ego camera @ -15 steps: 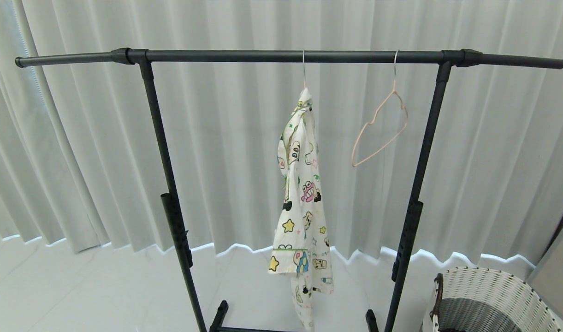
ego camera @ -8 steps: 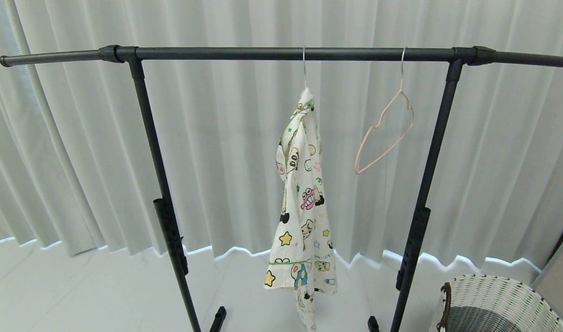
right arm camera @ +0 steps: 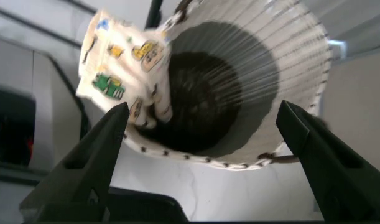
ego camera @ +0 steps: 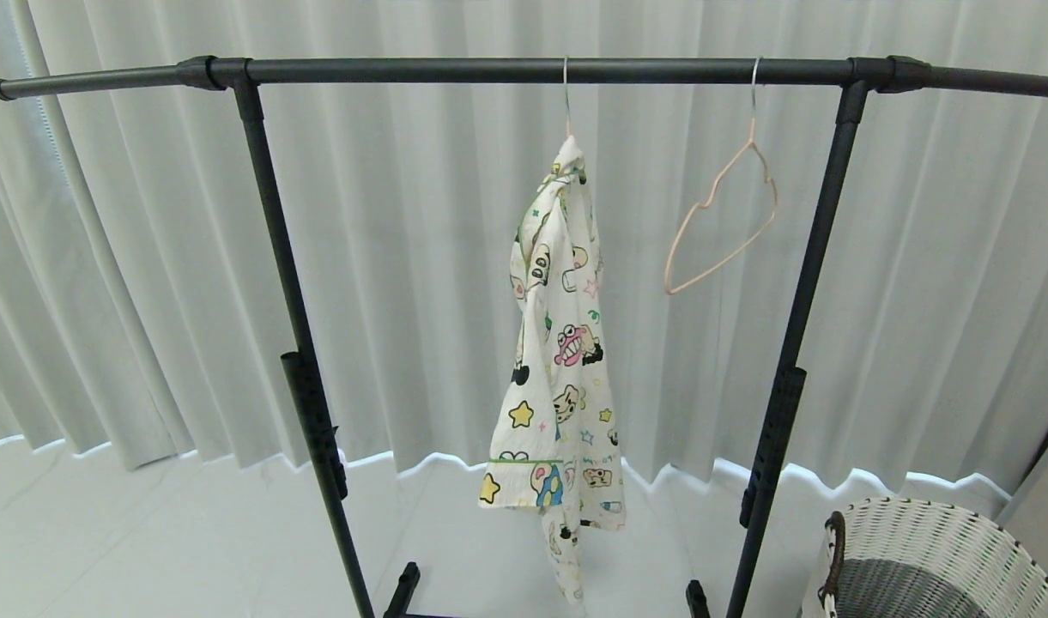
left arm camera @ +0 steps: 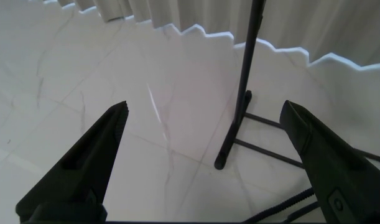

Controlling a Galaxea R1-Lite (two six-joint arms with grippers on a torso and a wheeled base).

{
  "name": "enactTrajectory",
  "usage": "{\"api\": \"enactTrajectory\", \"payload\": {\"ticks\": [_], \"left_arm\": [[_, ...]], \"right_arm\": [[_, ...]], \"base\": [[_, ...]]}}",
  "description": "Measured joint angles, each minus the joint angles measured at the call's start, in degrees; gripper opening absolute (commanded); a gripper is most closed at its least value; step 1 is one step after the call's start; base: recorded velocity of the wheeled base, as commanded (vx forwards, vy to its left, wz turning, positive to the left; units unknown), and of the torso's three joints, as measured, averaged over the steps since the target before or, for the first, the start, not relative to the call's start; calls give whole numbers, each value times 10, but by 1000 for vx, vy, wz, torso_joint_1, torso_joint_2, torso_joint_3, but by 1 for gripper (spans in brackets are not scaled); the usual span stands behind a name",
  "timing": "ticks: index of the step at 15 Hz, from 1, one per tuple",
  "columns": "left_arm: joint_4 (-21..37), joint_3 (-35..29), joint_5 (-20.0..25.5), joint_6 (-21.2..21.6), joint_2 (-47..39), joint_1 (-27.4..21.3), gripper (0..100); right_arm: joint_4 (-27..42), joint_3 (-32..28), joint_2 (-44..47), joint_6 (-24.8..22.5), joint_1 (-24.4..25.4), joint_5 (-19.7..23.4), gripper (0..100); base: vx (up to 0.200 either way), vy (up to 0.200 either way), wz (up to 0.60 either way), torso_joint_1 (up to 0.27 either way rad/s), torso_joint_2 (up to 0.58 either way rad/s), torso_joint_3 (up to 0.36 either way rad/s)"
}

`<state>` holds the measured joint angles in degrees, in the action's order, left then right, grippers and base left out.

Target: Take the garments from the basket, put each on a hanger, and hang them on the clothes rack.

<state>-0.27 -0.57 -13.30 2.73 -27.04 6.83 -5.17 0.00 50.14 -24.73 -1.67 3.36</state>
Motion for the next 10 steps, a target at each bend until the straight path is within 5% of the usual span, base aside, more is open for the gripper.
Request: {"api": "enactTrajectory", "payload": {"ticks": [10], "left_arm": [[0, 0, 1, -1, -11, -30, 100]], "right_arm": [[-1, 0, 66, 1, 16, 4, 100]], "base": [[0, 0, 0, -50, 123, 47]]}}
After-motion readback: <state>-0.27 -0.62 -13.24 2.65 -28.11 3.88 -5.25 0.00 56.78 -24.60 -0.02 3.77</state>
